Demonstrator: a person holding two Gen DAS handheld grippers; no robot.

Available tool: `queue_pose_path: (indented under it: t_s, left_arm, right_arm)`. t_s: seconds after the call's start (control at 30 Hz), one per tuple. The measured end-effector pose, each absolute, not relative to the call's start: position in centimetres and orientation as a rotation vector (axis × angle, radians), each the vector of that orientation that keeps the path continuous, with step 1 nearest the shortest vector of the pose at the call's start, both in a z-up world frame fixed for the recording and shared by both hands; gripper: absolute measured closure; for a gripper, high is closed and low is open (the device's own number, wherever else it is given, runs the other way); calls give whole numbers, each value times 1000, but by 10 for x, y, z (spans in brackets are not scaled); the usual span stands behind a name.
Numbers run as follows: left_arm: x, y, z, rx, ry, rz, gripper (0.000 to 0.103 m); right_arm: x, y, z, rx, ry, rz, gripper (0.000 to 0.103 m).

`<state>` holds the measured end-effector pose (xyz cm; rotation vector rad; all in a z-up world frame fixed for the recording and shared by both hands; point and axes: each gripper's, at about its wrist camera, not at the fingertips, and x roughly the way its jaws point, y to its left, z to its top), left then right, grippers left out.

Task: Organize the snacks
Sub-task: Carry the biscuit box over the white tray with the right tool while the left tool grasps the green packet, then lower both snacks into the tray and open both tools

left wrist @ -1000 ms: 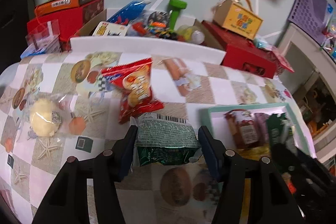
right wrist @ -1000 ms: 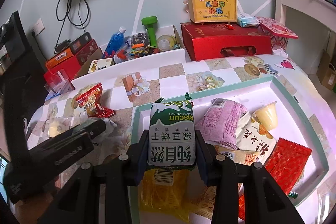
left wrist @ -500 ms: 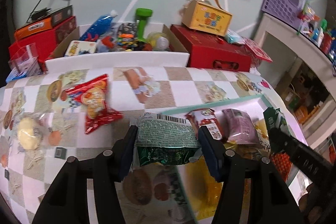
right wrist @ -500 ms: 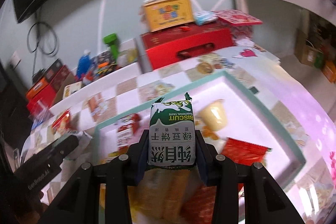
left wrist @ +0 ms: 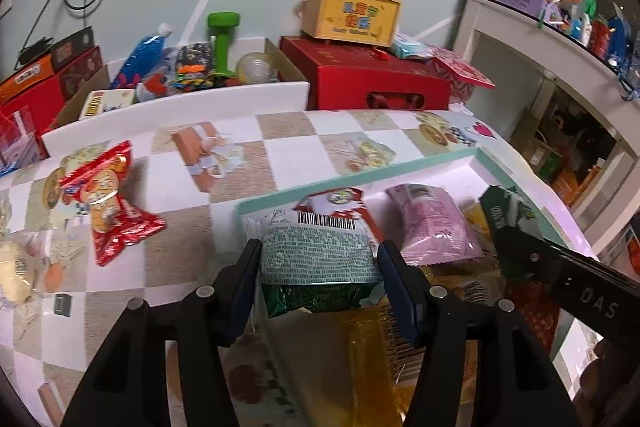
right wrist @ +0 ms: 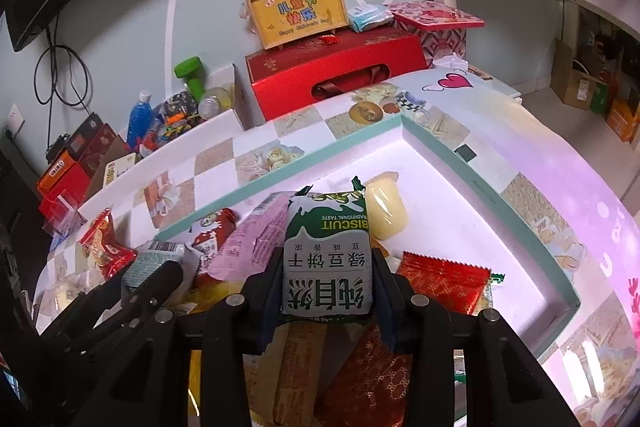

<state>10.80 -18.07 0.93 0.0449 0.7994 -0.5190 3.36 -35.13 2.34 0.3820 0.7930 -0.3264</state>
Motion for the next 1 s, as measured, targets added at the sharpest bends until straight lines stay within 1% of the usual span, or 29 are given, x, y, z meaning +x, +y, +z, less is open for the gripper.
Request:
queue_pose_path:
  t_s: [0.2, 0.47, 0.5, 0.67, 0.73, 0.77, 0.8, 1.0]
  left_arm:
    - [106, -191, 2, 57, 815, -549, 43]
    - [110, -187, -2, 17, 831, -569, 43]
    - [110, -187, -2, 18, 832, -567, 42]
    - [110, -187, 1, 25, 846, -564, 38]
    - [110, -184, 5, 16, 844, -561, 36]
    - [110, -183, 7, 8, 845, -559, 36]
    - [110, -182, 9, 2, 847, -561, 34]
    - [107, -172, 27, -16, 841, -553, 30]
  right_arm:
    - [36, -353, 16, 385, 814, -330, 60]
    - [38, -355, 7, 399, 845, -343, 60]
    - [38, -355, 6, 397, 846, -346, 58]
    - [39, -352, 10, 372, 849, -352, 58]
    - [40, -351, 12, 359, 854, -349, 53]
    - [40, -350, 14, 354, 854, -349, 47]
    - [39, -349, 16, 347, 850, -350, 43]
    - [36, -345, 28, 315, 838, -353, 42]
